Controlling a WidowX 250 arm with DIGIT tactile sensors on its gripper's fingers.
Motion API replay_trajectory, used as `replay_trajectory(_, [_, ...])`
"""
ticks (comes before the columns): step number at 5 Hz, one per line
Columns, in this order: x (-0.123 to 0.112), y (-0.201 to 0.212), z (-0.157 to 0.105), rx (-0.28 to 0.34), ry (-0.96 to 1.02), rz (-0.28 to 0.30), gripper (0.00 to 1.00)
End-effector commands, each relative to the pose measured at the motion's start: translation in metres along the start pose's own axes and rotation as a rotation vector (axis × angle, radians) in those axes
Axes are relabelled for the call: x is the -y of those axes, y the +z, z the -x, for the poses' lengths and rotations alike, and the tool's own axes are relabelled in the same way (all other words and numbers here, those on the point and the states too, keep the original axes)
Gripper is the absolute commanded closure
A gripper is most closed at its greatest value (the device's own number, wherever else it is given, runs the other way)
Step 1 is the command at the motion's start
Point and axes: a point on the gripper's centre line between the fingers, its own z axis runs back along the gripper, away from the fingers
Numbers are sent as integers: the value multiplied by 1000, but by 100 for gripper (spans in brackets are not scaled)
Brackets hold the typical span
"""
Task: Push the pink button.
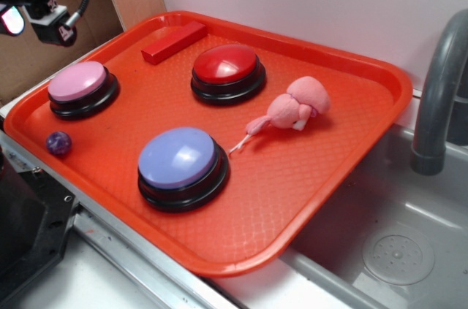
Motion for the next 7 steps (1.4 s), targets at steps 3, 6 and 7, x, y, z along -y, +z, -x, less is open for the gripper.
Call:
replay_trajectory(3, [-19, -25, -4, 75, 71, 46, 0])
replay_trajectory(6, [2, -33, -40, 56, 69, -19, 0])
replay_trajectory(7, [7, -51, -37, 29, 65, -14, 0])
